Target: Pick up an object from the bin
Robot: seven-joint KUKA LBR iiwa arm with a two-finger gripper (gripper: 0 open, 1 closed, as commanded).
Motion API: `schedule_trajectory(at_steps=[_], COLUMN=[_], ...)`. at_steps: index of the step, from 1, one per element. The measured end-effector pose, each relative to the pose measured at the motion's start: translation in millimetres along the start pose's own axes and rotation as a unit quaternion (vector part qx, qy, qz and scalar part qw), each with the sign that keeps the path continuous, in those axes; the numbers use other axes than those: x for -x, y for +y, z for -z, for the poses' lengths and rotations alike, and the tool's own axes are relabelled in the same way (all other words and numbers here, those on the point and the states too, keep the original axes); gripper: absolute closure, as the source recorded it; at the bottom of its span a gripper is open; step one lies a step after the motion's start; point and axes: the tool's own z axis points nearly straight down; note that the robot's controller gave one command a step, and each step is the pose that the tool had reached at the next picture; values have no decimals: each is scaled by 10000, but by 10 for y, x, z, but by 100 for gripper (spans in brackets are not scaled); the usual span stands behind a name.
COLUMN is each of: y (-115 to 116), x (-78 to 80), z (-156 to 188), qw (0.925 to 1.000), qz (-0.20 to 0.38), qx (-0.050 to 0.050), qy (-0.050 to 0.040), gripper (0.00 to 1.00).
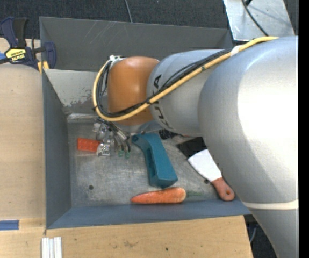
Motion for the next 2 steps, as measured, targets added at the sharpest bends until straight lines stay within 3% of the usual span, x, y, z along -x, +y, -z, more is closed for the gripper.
schedule_trajectory(at_steps=[2], y=[-11], x=[-15], z=[100], qw=[10000], qz=[-2], qx=[-22], qy=[37], gripper=[100])
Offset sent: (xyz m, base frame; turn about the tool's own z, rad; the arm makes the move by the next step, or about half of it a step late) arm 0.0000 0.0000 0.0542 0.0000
